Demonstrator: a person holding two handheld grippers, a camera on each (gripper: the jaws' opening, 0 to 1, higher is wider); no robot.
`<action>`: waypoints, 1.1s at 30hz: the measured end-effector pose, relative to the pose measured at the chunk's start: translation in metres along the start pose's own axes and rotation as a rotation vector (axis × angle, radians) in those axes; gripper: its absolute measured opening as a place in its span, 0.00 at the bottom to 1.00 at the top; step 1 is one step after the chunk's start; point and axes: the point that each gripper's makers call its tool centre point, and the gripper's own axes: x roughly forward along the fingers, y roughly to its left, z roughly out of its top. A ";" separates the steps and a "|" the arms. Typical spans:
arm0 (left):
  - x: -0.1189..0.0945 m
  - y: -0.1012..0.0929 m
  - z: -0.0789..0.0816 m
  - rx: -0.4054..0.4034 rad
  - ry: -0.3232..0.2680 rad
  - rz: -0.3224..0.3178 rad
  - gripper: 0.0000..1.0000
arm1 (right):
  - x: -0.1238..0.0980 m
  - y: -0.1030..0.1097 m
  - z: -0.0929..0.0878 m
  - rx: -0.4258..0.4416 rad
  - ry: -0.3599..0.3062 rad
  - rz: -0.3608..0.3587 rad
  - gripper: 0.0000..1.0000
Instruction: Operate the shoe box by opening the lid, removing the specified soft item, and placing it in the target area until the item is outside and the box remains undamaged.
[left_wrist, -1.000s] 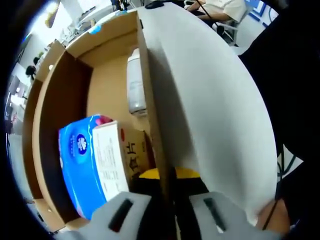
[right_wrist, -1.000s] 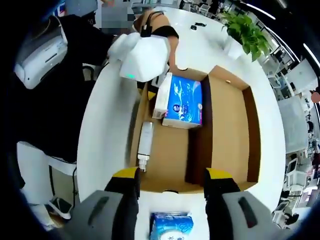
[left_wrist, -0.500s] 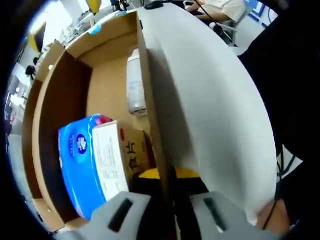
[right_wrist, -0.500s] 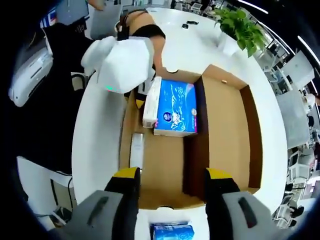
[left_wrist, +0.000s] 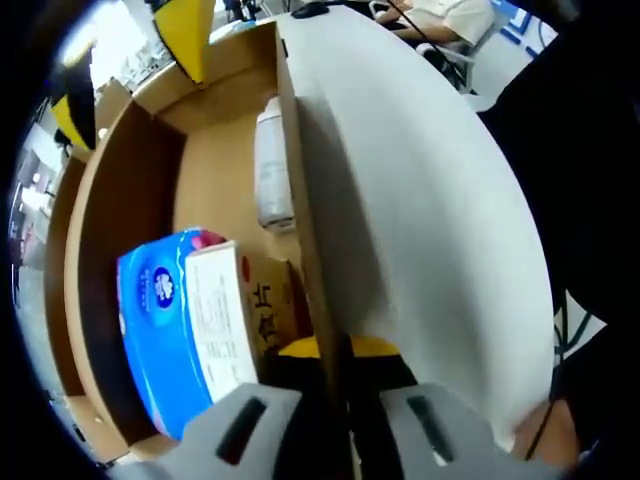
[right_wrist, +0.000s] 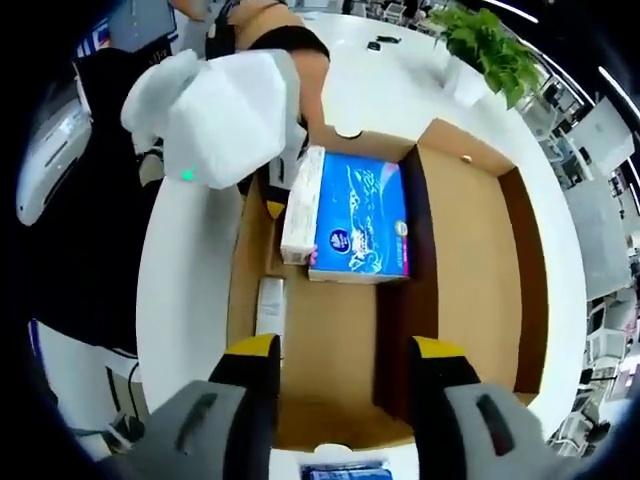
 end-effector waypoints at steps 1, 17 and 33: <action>0.000 0.000 0.000 0.000 0.000 0.000 0.04 | 0.003 0.002 0.000 -0.015 -0.003 0.012 0.52; -0.001 0.002 -0.002 0.003 -0.004 -0.002 0.04 | 0.035 0.017 -0.014 -0.018 0.089 0.100 0.51; -0.001 0.002 -0.002 0.003 -0.004 -0.001 0.04 | 0.036 -0.004 0.018 -0.040 0.008 0.035 0.51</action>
